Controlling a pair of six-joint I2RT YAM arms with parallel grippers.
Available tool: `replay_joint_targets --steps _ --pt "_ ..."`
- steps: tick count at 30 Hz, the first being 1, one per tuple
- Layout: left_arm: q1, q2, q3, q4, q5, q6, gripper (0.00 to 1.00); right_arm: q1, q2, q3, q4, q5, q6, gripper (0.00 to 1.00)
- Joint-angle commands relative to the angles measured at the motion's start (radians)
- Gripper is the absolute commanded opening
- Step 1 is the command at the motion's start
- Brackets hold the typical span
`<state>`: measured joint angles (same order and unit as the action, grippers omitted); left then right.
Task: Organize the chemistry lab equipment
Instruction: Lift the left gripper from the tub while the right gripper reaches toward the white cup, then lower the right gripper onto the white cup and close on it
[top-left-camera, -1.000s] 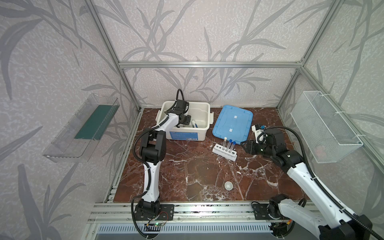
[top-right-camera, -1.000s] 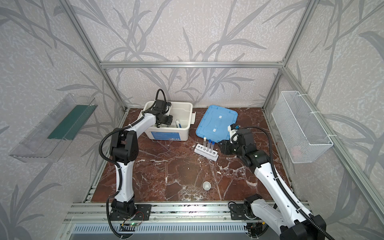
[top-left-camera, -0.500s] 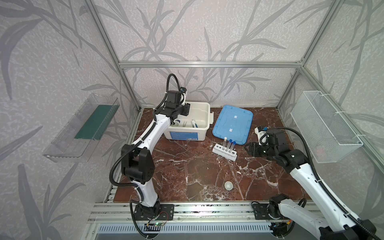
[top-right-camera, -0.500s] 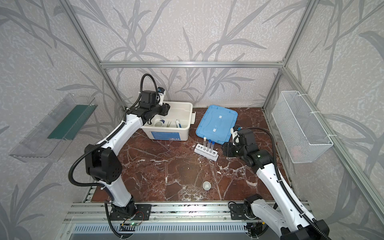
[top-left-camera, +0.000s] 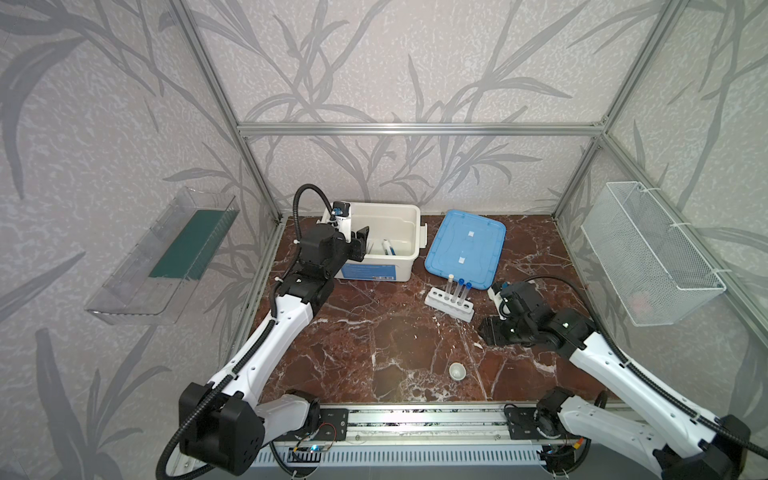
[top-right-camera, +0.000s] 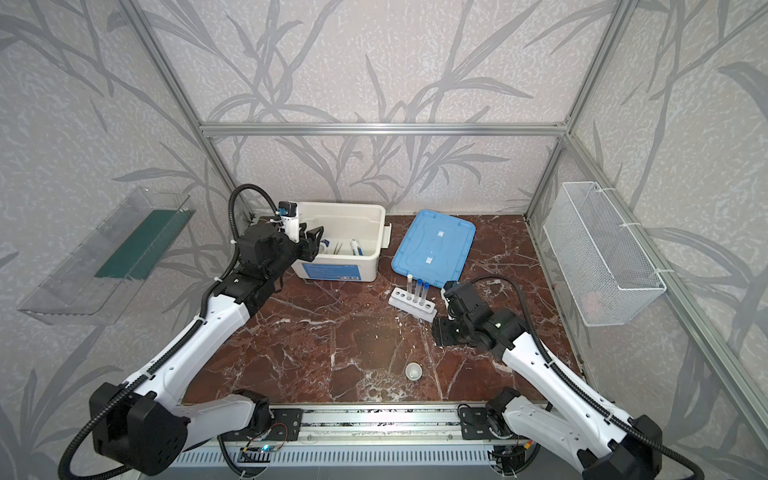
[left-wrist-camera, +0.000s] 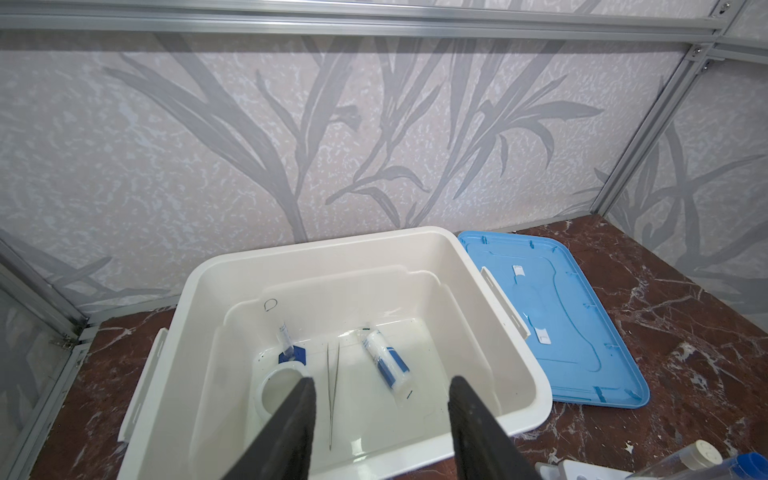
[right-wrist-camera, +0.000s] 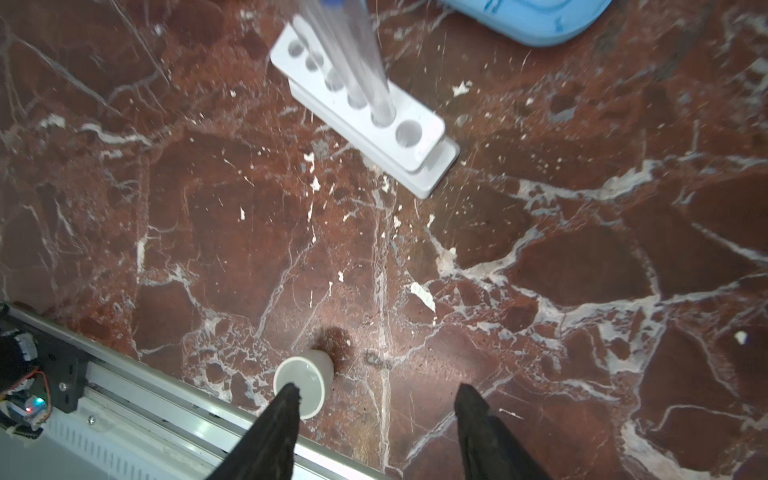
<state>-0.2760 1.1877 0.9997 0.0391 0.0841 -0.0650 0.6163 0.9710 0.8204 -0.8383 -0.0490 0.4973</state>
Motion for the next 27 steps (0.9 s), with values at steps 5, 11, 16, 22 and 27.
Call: replay_joint_targets --steps 5,11,16,22,27 --pt "-0.012 -0.109 -0.069 -0.12 -0.041 -0.081 0.49 0.153 0.1 -0.041 0.016 0.029 0.133 0.58" --pt "-0.013 -0.211 -0.074 -0.281 -0.06 0.005 0.49 0.203 0.177 -0.073 0.075 0.014 0.202 0.54" --pt "-0.012 -0.297 -0.189 -0.199 -0.073 -0.009 0.5 0.245 0.254 -0.068 0.12 0.011 0.224 0.51" --pt "-0.011 -0.283 -0.195 -0.219 -0.07 -0.006 0.51 0.272 0.321 -0.062 0.137 0.0 0.234 0.47" --pt "-0.01 -0.272 -0.19 -0.231 -0.06 0.002 0.51 0.283 0.337 -0.069 0.143 -0.009 0.241 0.43"
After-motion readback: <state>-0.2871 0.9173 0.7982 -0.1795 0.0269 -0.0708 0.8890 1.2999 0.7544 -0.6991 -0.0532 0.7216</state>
